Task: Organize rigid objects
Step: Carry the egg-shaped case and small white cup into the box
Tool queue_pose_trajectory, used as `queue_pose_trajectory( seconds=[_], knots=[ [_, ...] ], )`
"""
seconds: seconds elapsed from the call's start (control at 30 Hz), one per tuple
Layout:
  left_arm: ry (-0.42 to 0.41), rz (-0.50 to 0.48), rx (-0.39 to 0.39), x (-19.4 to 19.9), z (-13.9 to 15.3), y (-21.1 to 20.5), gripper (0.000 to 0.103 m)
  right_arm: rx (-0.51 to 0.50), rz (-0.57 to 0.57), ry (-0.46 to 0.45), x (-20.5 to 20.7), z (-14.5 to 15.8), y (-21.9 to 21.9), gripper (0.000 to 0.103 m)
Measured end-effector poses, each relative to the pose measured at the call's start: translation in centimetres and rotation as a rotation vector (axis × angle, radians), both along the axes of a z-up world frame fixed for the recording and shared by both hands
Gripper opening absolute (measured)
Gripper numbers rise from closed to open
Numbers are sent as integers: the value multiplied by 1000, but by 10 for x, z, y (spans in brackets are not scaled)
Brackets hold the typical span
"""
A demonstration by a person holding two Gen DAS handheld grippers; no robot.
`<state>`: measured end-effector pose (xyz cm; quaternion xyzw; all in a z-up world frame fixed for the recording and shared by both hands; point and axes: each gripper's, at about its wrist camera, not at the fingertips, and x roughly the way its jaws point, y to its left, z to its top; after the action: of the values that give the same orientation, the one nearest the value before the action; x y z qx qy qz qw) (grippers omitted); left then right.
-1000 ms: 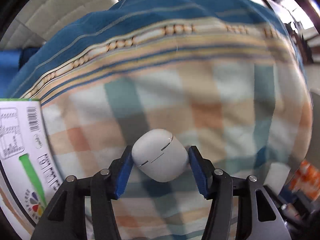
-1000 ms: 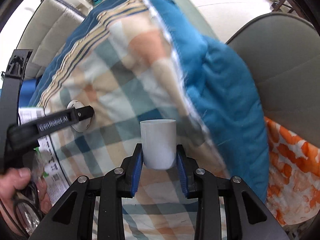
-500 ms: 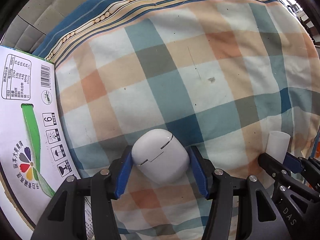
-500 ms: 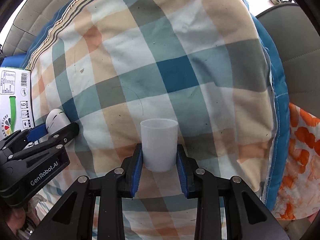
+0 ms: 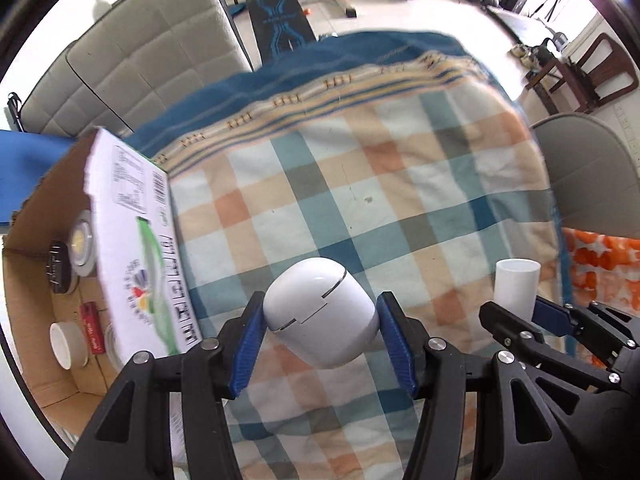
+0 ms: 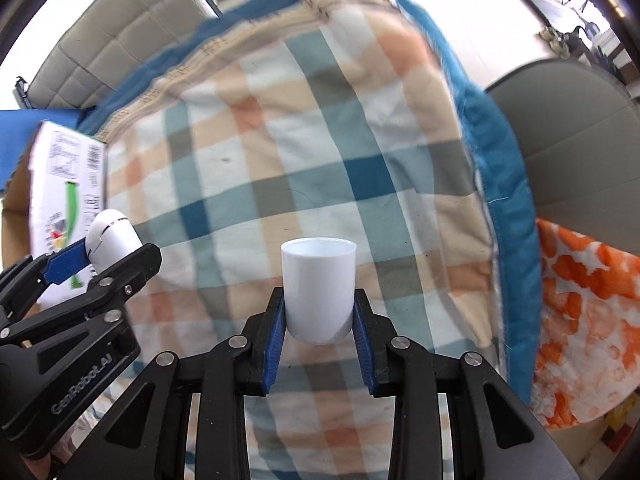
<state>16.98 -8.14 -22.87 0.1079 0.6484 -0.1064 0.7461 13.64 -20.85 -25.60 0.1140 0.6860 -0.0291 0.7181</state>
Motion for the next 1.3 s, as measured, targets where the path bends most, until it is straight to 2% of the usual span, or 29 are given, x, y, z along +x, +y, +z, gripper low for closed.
queue_pose_trajectory(
  seconds=[0.2,0.4,0.53,0.7,0.83,0.97,1.13,1.3],
  knots=[
    [-94,37,-44,-15,57,34,53,-13,12,-104,-17,55,20,34],
    [-168,80,-70,-31,95,83,53,22,25,-169,-32,100,56,34],
    [-200,124,-81,-47,114,125,53,39,64,-195,-39,118,98,34],
    [-200,192,-101,-61,124,183,53,66,124,-206,-46,128,156,34],
    [-174,252,-117,-67,119,234,53,89,166,-192,-46,126,202,34],
    [-104,324,-148,-66,101,288,53,122,196,-154,-39,106,246,34],
    [16,372,-166,-52,54,330,53,130,206,-85,-23,65,283,34],
    [130,347,-165,-34,7,339,53,98,206,-19,-6,30,300,34]
  ],
)
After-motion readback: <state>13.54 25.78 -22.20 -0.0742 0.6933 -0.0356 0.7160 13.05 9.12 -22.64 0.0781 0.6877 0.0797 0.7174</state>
